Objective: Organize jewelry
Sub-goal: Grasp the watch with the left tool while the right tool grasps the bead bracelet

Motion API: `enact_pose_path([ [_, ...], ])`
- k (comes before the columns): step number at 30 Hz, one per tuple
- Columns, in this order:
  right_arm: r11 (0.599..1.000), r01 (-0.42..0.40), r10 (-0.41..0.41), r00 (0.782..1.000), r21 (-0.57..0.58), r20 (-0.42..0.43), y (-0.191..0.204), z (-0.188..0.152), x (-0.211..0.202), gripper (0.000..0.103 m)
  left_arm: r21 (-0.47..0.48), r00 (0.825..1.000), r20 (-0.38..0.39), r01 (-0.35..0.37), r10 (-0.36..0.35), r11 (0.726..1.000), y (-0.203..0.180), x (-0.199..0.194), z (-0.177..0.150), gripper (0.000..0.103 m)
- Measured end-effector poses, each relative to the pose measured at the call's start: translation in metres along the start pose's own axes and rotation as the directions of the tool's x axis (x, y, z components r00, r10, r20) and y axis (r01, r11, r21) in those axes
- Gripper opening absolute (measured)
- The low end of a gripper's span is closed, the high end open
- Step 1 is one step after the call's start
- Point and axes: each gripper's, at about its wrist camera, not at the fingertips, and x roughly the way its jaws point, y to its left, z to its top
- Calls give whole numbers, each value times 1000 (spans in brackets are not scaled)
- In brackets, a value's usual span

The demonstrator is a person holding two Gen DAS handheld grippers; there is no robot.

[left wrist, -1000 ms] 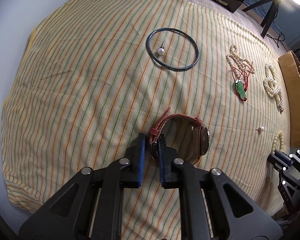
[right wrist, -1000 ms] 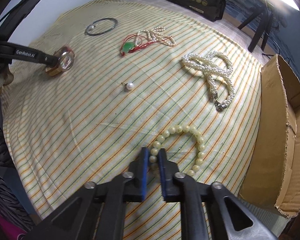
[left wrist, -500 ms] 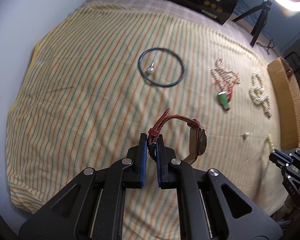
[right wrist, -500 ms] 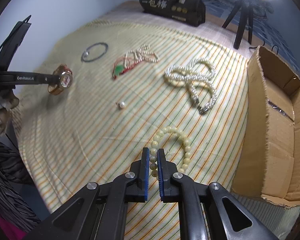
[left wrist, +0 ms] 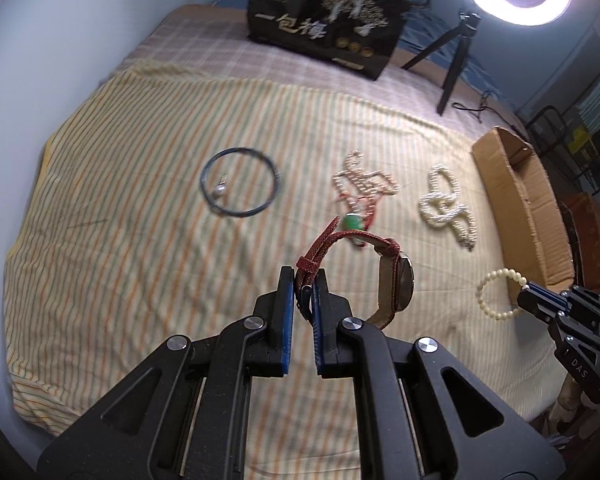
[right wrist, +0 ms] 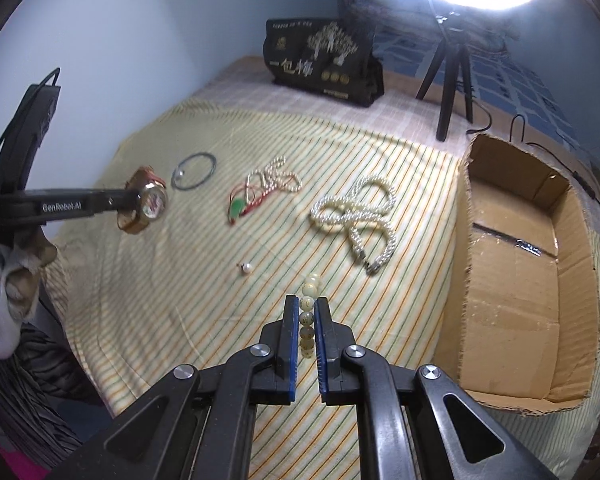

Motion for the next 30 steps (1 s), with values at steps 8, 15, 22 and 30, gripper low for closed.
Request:
enact_pose_path([
  [8,999,8,-10,998,35,61,-15,6,-21,5,49,999,23,43,-44,998,-35,-5,3,6],
  [15,995,18,-30,992,96,124,-39,12,-46,5,94,997,35,65,-68,993,-67,-4,6,6],
  [22,985,60,-87,982,161,167,-70,12,-68,5,144,995,48,85,-93,986,-103,-2,8,6],
  [30,964,112,-154,975,241,161,-110,-1,-79,5,223,992,52,99,-114,970,-150,5,9,6],
])
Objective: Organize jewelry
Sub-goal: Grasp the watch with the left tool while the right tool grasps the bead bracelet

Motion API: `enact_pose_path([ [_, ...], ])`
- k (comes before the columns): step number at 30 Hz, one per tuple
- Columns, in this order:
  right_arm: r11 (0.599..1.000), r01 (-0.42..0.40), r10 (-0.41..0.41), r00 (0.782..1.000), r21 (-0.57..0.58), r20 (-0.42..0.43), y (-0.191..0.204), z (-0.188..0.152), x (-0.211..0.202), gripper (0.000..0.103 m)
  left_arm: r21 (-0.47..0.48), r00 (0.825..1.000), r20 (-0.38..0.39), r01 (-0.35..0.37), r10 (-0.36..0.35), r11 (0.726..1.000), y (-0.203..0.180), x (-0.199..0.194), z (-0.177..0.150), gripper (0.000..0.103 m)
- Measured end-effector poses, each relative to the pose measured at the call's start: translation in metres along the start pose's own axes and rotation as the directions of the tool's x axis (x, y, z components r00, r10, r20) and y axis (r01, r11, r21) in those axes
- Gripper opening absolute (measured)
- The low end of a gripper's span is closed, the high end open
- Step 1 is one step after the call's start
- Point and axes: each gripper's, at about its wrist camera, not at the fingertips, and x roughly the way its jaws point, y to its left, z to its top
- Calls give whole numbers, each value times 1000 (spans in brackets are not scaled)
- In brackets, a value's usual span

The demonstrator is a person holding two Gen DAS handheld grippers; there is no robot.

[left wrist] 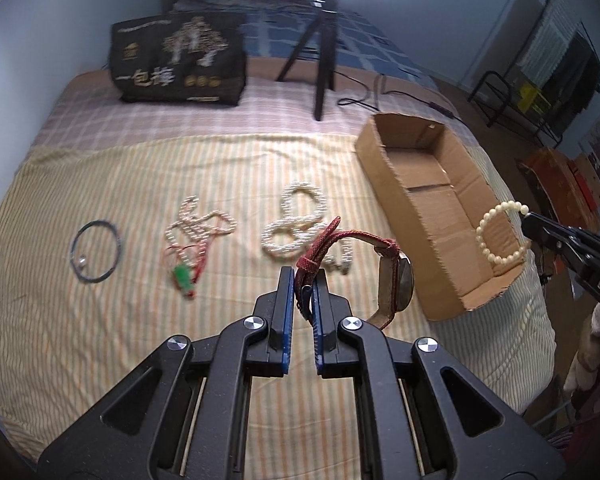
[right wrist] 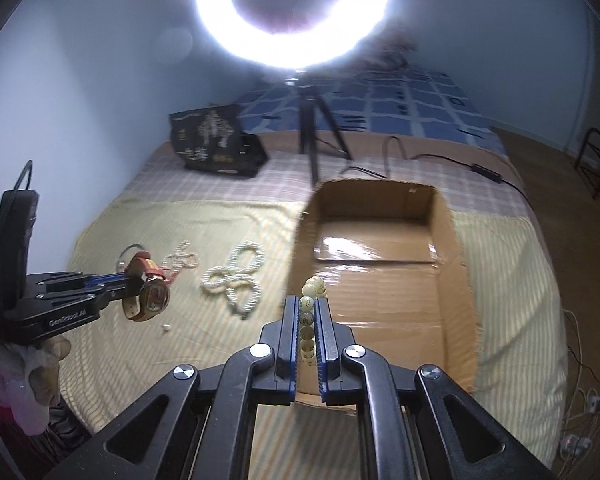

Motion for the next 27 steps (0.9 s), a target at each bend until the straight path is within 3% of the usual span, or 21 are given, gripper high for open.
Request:
enact_pose_path([
  [15,995,41,-39,999,86,-33,-50,-18,1,5,97,998,-9,56,-56,994,-80,33,17,6],
  [27,990,52,-45,998,133,-50,-70,-20,7,5,112,997,-19,81,-79,990,-106,55,28,6],
])
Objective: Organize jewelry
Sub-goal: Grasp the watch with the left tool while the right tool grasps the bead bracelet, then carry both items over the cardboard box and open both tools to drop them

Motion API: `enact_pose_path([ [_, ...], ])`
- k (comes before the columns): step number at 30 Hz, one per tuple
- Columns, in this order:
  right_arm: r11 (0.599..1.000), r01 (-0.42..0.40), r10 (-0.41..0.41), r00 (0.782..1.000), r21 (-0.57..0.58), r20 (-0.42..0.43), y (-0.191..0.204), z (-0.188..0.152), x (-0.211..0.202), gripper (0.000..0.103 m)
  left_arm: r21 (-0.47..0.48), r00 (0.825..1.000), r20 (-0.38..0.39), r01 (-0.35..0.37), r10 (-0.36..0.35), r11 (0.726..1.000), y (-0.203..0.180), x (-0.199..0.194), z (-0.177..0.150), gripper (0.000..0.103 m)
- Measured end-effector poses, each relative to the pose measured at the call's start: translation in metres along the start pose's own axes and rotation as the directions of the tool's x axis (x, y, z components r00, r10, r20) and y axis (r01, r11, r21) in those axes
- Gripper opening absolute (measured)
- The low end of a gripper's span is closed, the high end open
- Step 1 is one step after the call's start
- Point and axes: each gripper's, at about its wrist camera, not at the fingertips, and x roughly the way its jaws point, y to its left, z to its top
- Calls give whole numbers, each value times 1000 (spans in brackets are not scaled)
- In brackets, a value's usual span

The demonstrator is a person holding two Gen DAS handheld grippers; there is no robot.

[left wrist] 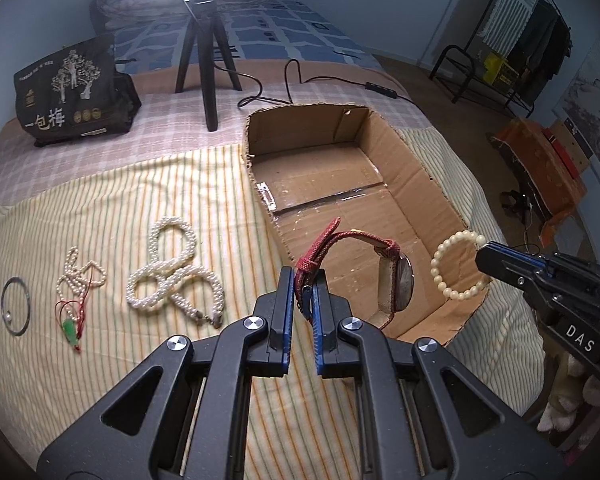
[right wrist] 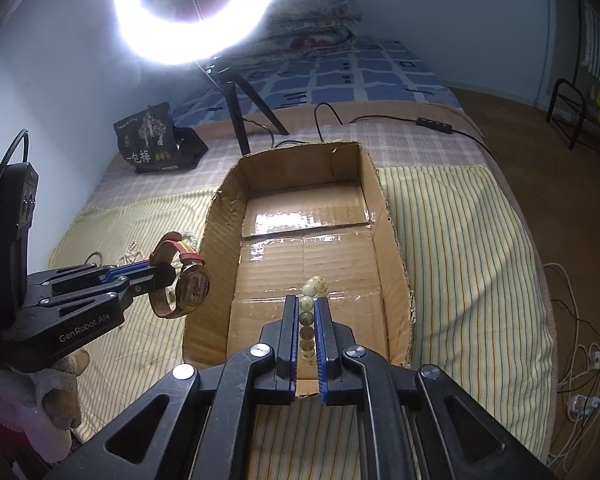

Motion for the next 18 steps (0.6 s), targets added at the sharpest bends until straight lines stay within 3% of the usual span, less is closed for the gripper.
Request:
enact_pose_path([
  [12,1000,11,-11,1000,8,-4,-4,-1,1,5,-3,999,-1,35,-35,999,-10,12,6,7],
  [13,1000,10,-10,1000,7,-3,-4,-1,0,8,-4,999,0,35,-35,999,-10,13,6,10],
  [15,1000,11,-11,1000,3,6,-5,0,-1,23,-5,999,0,36,-36,999,-10,14,6,18],
  [17,1000,30,-30,999,4,26,-5,0,-4,52,-7,999,2,37,-37,999,-10,13,7,22],
  [18,999,40,-40,999,6,33,-5,1,-5,55,-7,1000,4,30,-30,1000,-9,13,7,22],
])
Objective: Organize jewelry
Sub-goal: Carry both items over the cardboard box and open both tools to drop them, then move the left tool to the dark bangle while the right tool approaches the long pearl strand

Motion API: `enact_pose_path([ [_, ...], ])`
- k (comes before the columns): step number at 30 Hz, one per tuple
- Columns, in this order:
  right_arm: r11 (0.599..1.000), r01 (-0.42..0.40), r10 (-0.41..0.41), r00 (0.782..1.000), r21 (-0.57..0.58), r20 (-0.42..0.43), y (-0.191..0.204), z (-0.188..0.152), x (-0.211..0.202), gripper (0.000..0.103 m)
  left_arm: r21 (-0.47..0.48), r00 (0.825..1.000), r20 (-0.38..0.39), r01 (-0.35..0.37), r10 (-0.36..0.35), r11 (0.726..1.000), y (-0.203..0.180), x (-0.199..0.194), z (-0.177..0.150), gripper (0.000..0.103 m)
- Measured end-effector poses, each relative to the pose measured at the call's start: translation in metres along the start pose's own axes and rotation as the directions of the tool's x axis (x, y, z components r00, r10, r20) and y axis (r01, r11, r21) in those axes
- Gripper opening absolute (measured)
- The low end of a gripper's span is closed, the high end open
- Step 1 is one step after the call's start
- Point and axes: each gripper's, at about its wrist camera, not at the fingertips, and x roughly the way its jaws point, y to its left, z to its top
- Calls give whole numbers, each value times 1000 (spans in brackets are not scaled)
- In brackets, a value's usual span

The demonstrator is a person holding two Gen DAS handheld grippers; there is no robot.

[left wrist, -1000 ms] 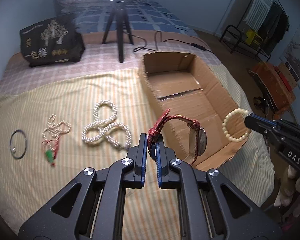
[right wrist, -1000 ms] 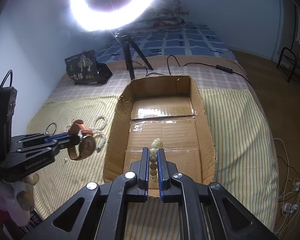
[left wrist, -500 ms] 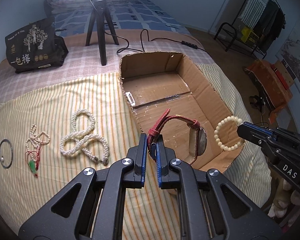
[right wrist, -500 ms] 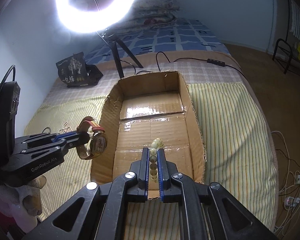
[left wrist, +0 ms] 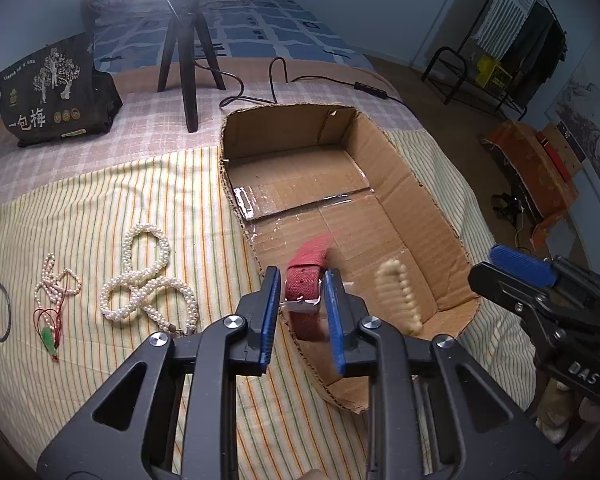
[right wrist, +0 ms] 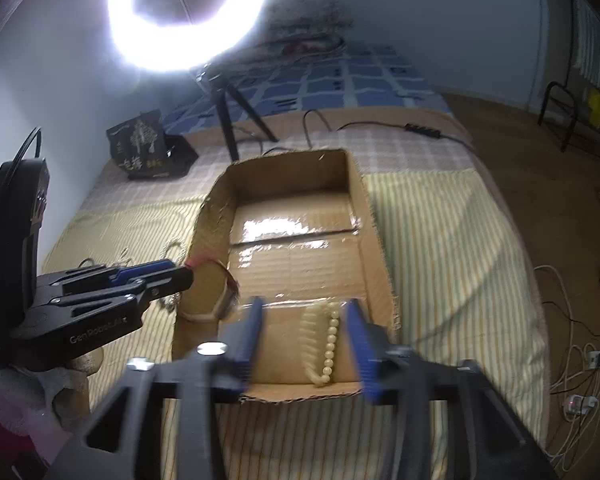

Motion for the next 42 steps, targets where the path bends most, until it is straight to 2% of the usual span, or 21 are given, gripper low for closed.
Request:
enact_pose_path([
  [5,1000,26,-26,1000,10,15,-1,2,-3,69,0,1000,16,-11,11,1000,4,-6,2,22],
  [14,998,53,-52,998,-21,46,6,3,-10,79,24,998,40,-59,58,998,14,-26,-2,22],
  [18,998,61,-58,995,-23,86,10,0,-19,84,25,995,49,-82,81,996,25,-40,-5,22],
  [26,995,56,-40,983,-84,179,31,-3,-38,87,18,991,79,-107,105,994,58,-85,-13,22],
  [31,988,50,-25,984,-145,174,56,-1,-42,98,-35,984,101,-143,145,989,93,-111,-19,22],
  [36,981,63,-35,988,-183,153,83,2,-43,102,-112,977,99,-177,188,978,138,-125,-23,22],
  [39,981,-8,32,991,-192,126,100,2,-34,102,-153,977,96,-177,192,972,164,-134,-24,22],
  [42,975,-75,97,991,-208,96,120,2,-18,96,-176,972,99,-192,212,965,187,-140,-27,22],
])
